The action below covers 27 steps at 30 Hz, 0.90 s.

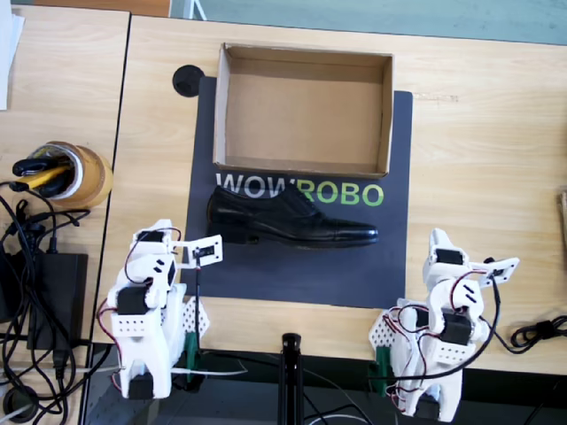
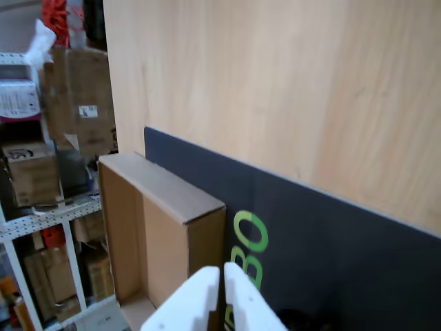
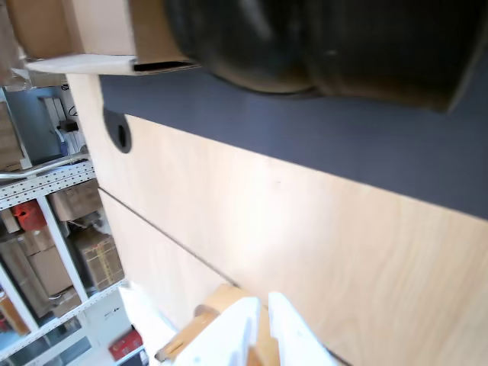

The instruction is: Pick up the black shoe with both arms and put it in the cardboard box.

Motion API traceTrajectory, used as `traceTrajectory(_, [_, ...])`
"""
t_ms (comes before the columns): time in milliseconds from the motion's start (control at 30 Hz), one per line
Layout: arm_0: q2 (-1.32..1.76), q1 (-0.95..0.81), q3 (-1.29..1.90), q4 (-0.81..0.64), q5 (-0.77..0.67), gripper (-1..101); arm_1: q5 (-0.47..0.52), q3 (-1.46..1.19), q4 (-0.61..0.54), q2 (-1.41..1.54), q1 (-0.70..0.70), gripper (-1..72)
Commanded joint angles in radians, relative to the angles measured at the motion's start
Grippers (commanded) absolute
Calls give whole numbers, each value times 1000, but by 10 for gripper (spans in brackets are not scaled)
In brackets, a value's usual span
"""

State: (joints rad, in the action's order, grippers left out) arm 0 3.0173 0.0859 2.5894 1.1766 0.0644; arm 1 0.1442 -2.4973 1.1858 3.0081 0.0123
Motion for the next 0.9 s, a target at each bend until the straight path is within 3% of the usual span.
traceTrajectory(0, [-75,-9,-123,35,-5,-2,2,169,86,-89,-23,-2])
traceTrajectory(633, [-545,-164,-749,368,-132,-3,-11,839,433,-647,-337,-2])
traceTrajectory(867, [-647,-262,-862,436,-173,-3,-18,999,476,-801,-442,-2])
